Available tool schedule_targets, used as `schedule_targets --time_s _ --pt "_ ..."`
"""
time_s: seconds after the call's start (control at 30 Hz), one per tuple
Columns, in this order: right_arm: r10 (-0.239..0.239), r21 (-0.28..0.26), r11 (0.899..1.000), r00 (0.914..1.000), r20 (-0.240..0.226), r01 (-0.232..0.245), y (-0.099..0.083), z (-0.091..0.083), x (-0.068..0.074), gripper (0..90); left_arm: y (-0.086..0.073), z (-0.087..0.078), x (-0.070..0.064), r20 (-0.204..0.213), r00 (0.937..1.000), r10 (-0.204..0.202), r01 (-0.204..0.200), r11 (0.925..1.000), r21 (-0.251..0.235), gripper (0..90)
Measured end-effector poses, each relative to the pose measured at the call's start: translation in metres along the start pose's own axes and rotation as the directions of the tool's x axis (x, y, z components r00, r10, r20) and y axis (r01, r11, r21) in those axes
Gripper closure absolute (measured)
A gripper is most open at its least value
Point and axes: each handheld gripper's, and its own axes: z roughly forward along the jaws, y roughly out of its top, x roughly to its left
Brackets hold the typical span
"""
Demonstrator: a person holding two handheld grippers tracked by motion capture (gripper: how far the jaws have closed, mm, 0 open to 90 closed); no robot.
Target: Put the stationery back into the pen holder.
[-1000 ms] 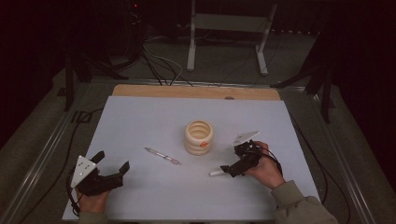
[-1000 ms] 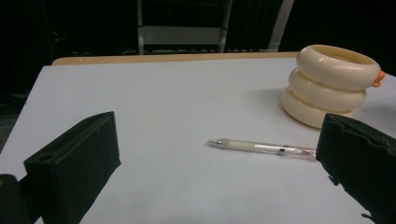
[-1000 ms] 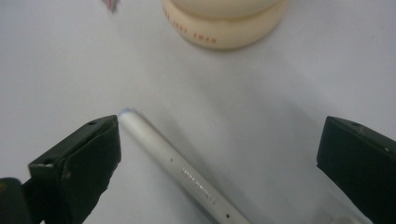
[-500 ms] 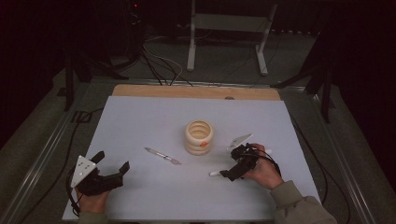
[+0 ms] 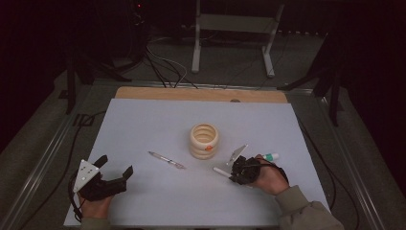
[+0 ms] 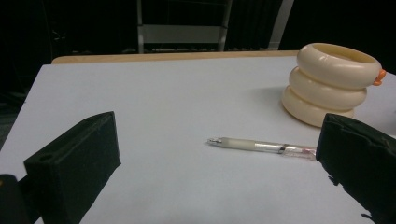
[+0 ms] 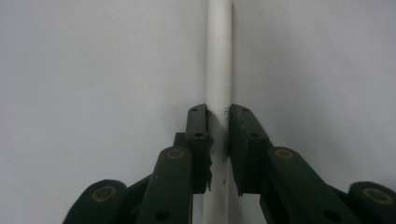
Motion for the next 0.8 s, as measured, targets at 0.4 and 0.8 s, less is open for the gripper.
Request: schedule_targets --time_s 0.4,0.8 --pt "0.019 0.023 1.0 0.9998 0.005 -0.019 0.0033 -0.0003 0.0006 79.2 -0.0004 0.0002 0.0004 -0.001 1.0 -0.002 0.002 1.0 0.002 0.1" --pt "0.096 -0.055 0.994 0.9954 -0.007 -0.096 -0.0025 -0.0085 -0.0064 79.2 -0.0008 0.0009 0.0007 0.0 1.0 -0.004 0.004 1.0 0.002 0.1"
